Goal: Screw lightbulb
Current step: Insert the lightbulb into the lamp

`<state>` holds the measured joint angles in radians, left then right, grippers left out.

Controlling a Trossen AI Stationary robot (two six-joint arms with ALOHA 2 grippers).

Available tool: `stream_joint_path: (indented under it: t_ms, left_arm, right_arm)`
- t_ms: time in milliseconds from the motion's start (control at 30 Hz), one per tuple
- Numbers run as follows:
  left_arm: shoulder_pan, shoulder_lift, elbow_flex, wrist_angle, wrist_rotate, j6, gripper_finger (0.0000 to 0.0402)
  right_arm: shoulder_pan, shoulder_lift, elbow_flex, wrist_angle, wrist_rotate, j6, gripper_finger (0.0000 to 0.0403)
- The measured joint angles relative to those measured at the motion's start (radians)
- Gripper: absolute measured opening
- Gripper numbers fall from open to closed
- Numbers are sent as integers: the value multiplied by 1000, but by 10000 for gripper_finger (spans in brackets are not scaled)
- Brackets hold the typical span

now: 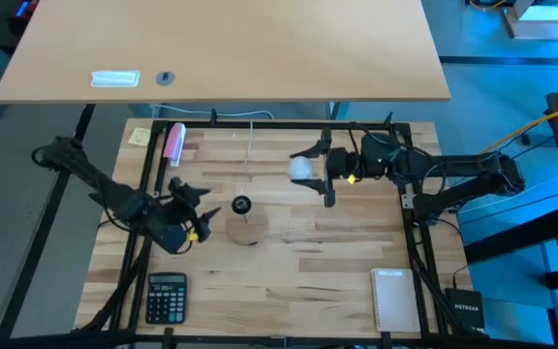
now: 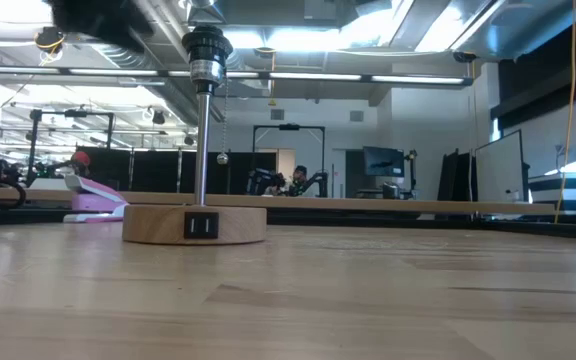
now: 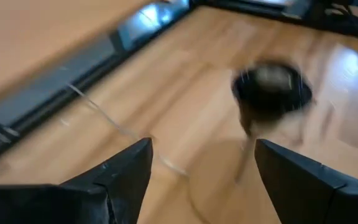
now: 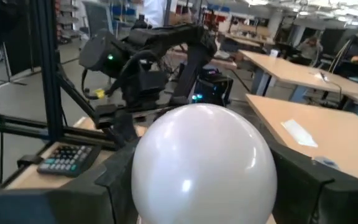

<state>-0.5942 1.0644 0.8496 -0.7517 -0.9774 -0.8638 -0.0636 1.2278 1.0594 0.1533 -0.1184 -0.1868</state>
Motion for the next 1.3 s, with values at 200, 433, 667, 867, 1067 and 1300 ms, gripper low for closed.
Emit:
stream_joint_path:
  t_ms: [200, 433, 667, 867, 1067, 1300]
  left_arm:
    - [30, -9, -262, 500, 125, 161, 261]
    - [163, -11, -449, 989, 161, 548, 248]
    - [301, -10, -485, 1113, 418, 607, 246]
    - [337, -10, -485, 1185, 505, 693, 246]
    - [375, 15, -485, 1249, 577, 763, 246]
    - [400, 94, -485, 1386, 580, 815, 241]
  right_arm:
    - [-43, 48, 0, 41, -102, 9, 262]
    - [-64, 116, -1, 85, -163, 27, 263]
    - [-63, 127, -1, 91, -163, 25, 261]
    - [-64, 127, -1, 86, -163, 21, 262]
    - [-63, 127, -1, 81, -164, 21, 263]
    - [-62, 167, -1, 88, -192, 22, 262]
